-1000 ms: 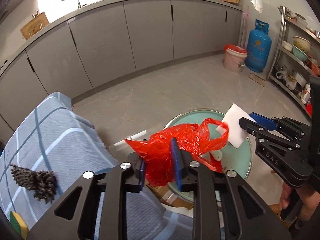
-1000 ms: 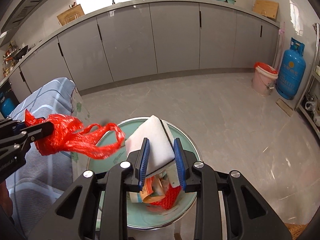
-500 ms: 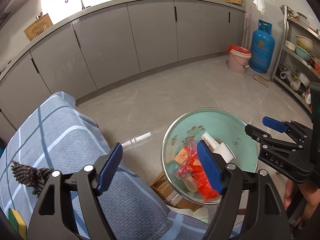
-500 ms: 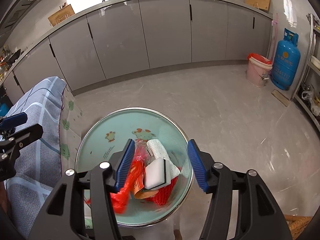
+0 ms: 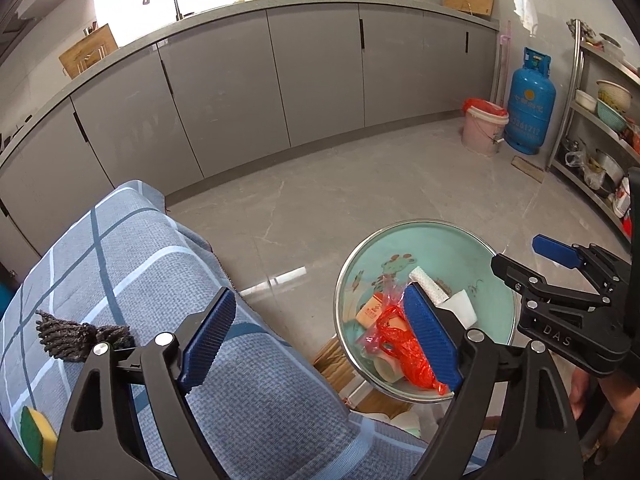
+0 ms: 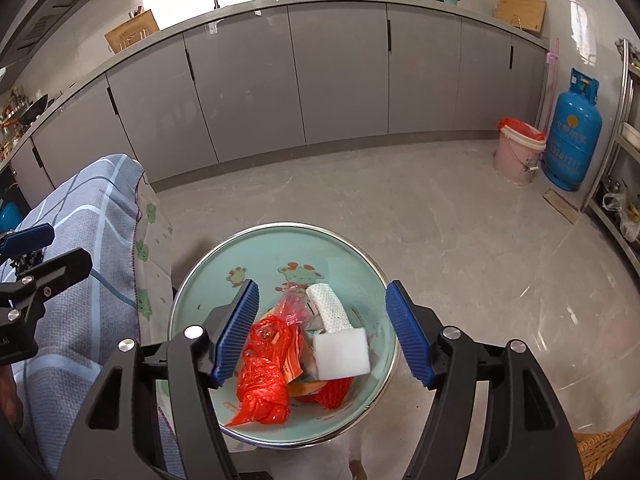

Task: Collect trash
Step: 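Carry the red bag and white sponge over the green bucket and open both grippers, then move both open grippers back over the table toward the sponge and brush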

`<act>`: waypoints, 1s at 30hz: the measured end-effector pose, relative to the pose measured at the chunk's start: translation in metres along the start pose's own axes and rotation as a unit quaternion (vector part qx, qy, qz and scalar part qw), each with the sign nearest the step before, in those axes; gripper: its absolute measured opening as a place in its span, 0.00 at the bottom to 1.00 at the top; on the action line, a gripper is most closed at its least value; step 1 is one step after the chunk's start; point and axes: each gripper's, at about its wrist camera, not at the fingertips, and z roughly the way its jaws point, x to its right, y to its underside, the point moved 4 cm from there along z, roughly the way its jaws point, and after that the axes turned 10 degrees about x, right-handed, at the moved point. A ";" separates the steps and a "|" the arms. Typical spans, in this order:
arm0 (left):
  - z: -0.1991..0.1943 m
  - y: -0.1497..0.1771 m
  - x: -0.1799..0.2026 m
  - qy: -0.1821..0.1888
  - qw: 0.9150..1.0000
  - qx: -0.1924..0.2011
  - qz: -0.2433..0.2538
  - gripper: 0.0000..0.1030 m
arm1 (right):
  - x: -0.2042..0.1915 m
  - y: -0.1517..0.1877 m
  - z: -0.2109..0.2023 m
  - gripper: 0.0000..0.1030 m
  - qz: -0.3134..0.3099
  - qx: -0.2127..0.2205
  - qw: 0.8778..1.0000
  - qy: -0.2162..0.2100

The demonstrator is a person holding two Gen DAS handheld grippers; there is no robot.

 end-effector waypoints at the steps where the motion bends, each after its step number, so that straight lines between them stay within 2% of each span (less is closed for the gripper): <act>1: -0.001 0.000 -0.001 0.000 1.000 0.000 0.000 0.82 | -0.002 -0.001 -0.001 0.64 -0.001 0.001 1.000 -0.001; 28: -0.048 0.009 -0.052 -0.025 0.999 0.015 -0.034 0.82 | -0.072 -0.019 -0.035 0.68 -0.044 0.024 0.998 -0.041; 30: -0.053 0.010 -0.058 -0.028 0.999 0.017 -0.039 0.82 | -0.080 -0.021 -0.038 0.71 -0.050 0.027 0.997 -0.046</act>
